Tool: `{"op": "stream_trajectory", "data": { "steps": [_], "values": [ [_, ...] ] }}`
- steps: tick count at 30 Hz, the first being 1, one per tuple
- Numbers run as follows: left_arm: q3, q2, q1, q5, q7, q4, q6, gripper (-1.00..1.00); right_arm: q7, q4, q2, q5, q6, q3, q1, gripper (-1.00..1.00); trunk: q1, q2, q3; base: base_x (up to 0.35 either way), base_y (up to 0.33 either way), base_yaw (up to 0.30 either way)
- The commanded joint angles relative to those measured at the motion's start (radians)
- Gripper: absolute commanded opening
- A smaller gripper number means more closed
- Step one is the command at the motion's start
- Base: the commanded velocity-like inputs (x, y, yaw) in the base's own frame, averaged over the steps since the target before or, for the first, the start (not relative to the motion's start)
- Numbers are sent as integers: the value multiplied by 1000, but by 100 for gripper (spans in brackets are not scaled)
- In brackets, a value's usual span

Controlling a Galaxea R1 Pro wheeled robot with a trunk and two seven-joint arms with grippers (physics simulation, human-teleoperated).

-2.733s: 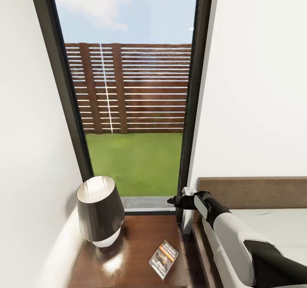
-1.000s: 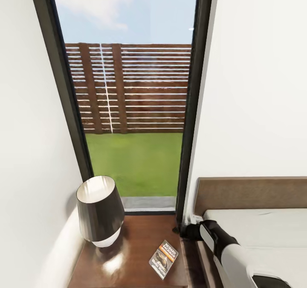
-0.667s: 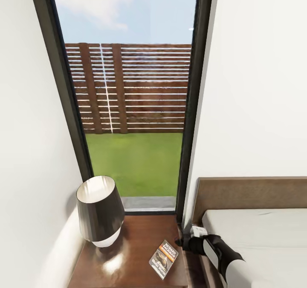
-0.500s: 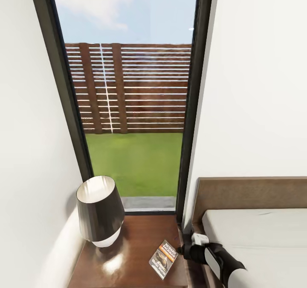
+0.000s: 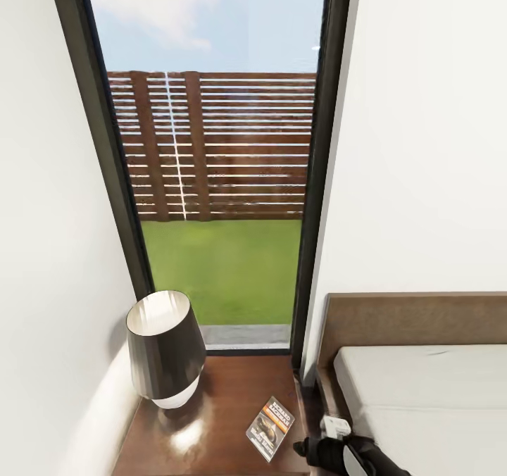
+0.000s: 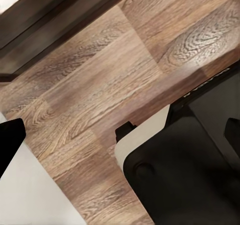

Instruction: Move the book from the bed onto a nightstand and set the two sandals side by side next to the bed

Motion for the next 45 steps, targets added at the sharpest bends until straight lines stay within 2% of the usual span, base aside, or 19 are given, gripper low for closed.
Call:
{"op": "stream_trajectory", "data": {
  "steps": [1, 10, 15, 25, 45],
  "values": [
    [-7, 2, 0, 1, -1, 0, 0, 100, 2, -1, 1, -2, -5, -5, 6, 100, 0, -1, -1, 0, 0, 0],
    [-7, 19, 6, 2, -1, 0, 0, 100, 1, 7, 4, 58, -78, 7, 42, 100, 0, -1, -1, 0, 0, 0],
    [-6, 21, 12, 3, -1, 0, -1, 100, 1, 30, 3, 74, -123, 8, 50, 100, 0, -1, -1, 0, 0, 0],
    [-7, 22, 17, 3, -2, -1, -19, 100, 0, 71, 6, 83, -179, 8, 60, 100, 0, -1, -1, 0, 0, 0],
    [-7, 21, 19, 2, -3, -2, -25, 100, 1, 82, 9, 83, -188, 9, 63, 100, 0, -1, -8, -60, 41, 0]
  ]
}}
